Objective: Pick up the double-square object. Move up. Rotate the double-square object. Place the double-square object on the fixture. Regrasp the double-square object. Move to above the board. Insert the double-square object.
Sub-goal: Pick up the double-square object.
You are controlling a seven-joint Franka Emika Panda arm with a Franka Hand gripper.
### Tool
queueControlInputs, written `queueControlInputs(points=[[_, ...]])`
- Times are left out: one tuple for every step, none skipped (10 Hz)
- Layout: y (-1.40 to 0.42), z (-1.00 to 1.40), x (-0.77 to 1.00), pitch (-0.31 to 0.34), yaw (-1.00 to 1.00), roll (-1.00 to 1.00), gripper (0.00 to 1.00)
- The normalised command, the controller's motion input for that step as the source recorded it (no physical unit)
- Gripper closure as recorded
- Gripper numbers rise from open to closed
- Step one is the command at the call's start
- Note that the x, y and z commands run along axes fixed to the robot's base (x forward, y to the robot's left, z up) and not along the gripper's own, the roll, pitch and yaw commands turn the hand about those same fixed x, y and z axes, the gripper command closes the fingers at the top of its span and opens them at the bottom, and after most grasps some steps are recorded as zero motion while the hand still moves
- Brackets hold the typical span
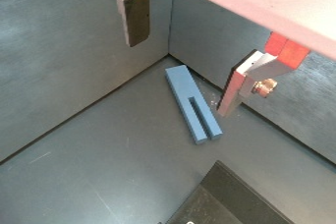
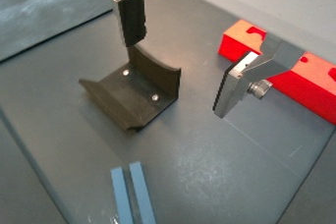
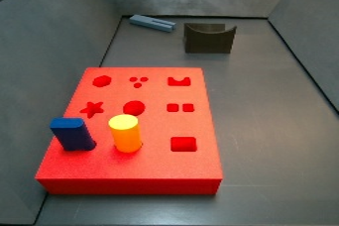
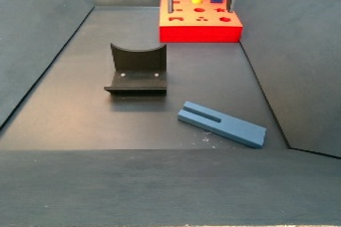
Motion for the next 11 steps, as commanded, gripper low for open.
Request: queueControlInputs(points=[[0.27, -0.68, -0.06, -0.061, 0.80, 0.10, 0.00], [0.27, -0.79, -0.13, -0.126, 0.82, 0.09, 0.00], [0.21, -0.89, -0.19, -0.179, 0.88, 0.07, 0.00], [0.18, -0.87, -0.19, -0.171, 0.90, 0.08, 0.00], [0.19, -0.88, -0.19, -0.171, 0.89, 0.07, 0.00], [0.19, -0.87, -0.19, -0.160, 0.89, 0.07, 0.00], [0.19, -0.87, -0.19, -0.151, 0.90, 0.04, 0.00], [0.29, -0.88, 0.00, -0.090, 0.89, 0.00, 0.00], [0.29, -0.85, 0.10, -0.091, 0.71, -0.06, 0.00], [0.27, -0.68, 0.18, 0.000, 0.51, -0.20, 0.00], [0.17, -0.58, 0.16, 0.010, 0.55, -0.25, 0.00]])
